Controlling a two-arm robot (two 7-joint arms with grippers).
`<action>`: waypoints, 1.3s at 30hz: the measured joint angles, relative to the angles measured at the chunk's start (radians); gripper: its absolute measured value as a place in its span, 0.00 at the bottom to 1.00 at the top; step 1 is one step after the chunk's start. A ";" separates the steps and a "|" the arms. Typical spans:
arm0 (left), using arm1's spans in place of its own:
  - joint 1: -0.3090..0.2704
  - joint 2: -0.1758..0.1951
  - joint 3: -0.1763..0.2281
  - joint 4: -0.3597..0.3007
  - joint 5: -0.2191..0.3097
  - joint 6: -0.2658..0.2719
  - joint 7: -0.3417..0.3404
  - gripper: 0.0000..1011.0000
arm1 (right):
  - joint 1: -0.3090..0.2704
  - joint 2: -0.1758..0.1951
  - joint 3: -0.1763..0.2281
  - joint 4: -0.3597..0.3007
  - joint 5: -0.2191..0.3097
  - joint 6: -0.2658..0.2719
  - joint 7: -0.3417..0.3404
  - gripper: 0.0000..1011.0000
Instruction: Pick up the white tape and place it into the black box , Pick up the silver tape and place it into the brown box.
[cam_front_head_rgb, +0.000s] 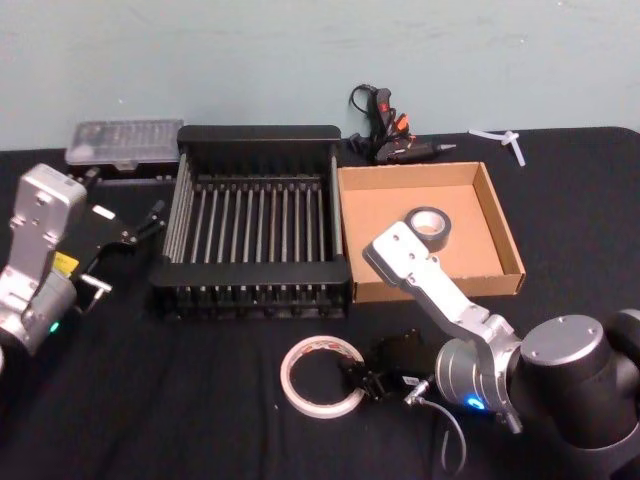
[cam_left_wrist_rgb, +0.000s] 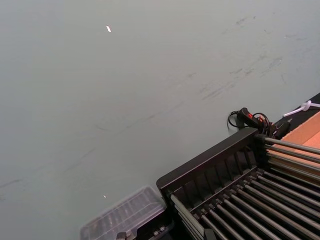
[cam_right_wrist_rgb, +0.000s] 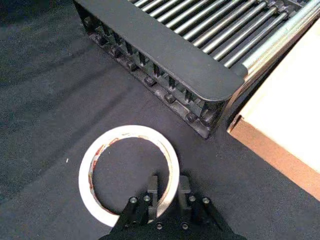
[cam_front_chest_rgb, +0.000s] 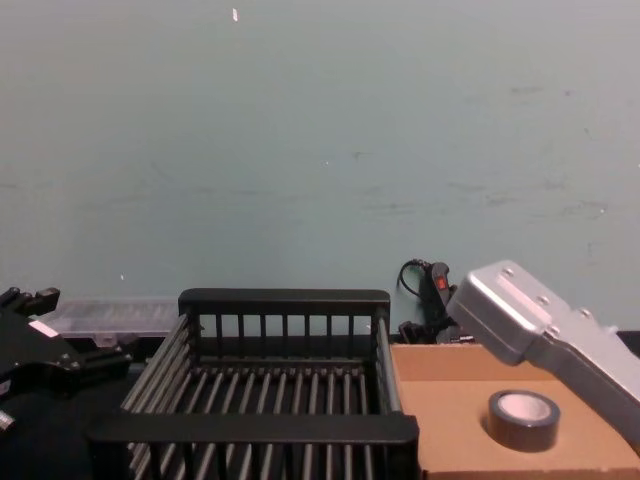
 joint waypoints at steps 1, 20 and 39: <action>0.000 0.000 0.000 0.000 0.000 0.000 0.000 0.99 | 0.000 0.000 0.000 0.000 0.000 0.000 0.000 0.24; 0.000 0.000 0.000 0.000 0.000 0.000 0.000 0.99 | -0.004 0.000 0.008 -0.001 0.005 -0.008 0.006 0.09; 0.000 0.000 0.000 0.000 0.000 0.000 0.000 0.99 | -0.007 0.014 0.034 -0.056 0.035 -0.036 0.008 0.09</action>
